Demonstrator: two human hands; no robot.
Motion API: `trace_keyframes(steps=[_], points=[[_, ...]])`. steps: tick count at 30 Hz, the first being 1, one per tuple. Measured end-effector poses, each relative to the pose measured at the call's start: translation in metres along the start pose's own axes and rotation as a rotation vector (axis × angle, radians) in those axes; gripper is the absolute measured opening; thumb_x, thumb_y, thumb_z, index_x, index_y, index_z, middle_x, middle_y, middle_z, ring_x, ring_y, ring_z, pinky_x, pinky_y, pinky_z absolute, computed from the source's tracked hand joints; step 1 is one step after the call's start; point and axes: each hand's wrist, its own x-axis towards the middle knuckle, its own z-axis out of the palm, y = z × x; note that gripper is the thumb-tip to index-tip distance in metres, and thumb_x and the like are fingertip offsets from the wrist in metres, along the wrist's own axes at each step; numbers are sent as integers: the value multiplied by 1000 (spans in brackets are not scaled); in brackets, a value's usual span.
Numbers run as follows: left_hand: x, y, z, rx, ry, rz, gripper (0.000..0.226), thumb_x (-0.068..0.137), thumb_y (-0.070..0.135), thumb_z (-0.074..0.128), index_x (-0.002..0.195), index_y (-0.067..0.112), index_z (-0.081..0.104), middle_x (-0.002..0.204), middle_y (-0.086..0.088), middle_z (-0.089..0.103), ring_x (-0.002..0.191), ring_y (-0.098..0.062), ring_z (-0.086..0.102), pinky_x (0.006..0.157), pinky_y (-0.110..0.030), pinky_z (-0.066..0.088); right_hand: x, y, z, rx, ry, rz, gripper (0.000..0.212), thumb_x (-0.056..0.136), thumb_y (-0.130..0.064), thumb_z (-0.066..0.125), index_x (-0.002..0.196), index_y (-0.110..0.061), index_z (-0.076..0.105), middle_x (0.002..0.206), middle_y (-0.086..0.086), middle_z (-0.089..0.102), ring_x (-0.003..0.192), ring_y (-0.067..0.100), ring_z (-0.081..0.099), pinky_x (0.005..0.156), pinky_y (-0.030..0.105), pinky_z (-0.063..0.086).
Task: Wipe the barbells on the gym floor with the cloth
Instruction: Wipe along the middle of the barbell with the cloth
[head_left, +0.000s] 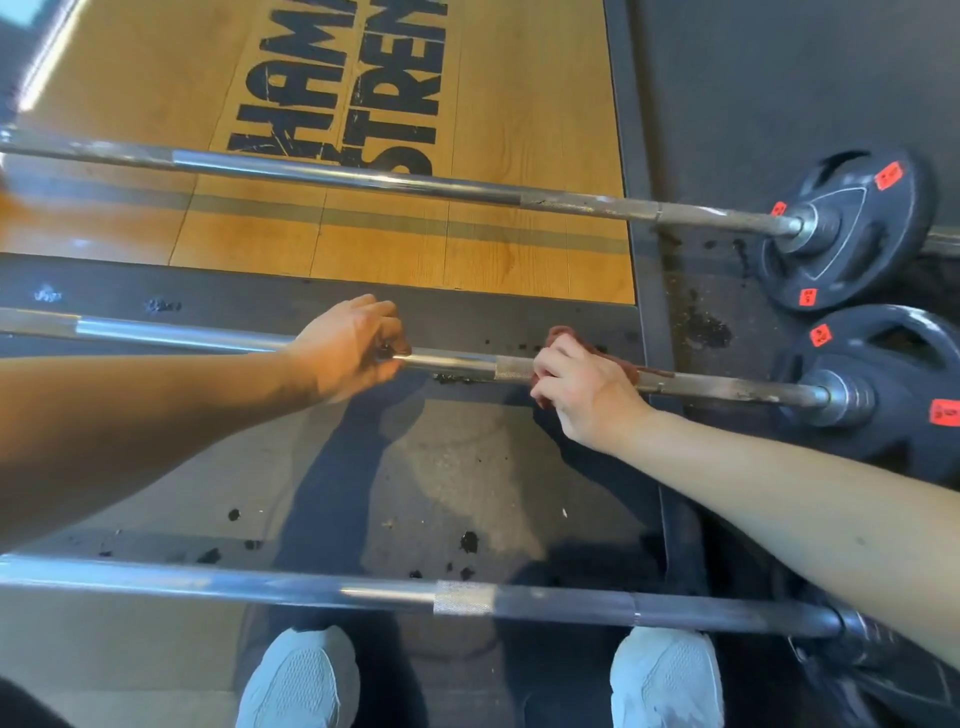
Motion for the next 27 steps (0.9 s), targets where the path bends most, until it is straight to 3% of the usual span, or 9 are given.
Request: trace_keyframes(steps=[3, 10, 15, 18, 22, 27], points=[[-1, 1, 1, -6, 8, 5, 13, 80, 13, 82, 91, 15, 77, 87, 0, 62, 79, -16, 48, 70, -26, 41, 18, -15, 4, 51, 42, 30, 20, 69, 4, 85, 77, -12, 75, 93, 4, 61, 93, 25, 55, 59, 29, 53], [0, -3, 2, -1, -10, 9, 14, 81, 16, 82, 94, 17, 76, 89, 1, 61, 82, -18, 51, 72, -29, 45, -7, 11, -1, 60, 52, 9, 14, 78, 0, 80, 82, -12, 75, 98, 5, 61, 104, 28, 56, 64, 42, 59], [0, -5, 1, 15, -26, 9, 14, 82, 19, 81, 94, 20, 75, 90, 4, 59, 83, -17, 51, 72, -33, 50, 33, -18, 16, 240, 172, 58, 10, 84, 0, 76, 81, -10, 76, 93, 3, 62, 94, 25, 54, 65, 43, 54], [3, -6, 2, 53, -41, 34, 14, 80, 21, 83, 92, 20, 75, 87, 4, 59, 80, -20, 54, 71, -41, 53, 40, -21, 22, 308, 191, 36, 10, 86, 1, 75, 86, -8, 77, 98, 3, 64, 97, 24, 53, 75, 41, 54], [8, -3, 9, 134, -40, 72, 15, 79, 33, 73, 92, 26, 68, 90, 8, 57, 83, -18, 54, 78, -41, 48, -24, 21, 12, 247, 216, 104, 13, 85, 3, 76, 93, -7, 79, 107, 7, 66, 107, 23, 52, 96, 32, 49], [25, 19, 17, 122, -55, 110, 32, 78, 47, 51, 98, 26, 65, 96, 8, 58, 89, -17, 54, 81, -38, 42, -77, 69, 8, 153, 324, 319, 14, 82, 6, 78, 90, -5, 79, 104, 8, 67, 104, 23, 53, 96, 42, 51]])
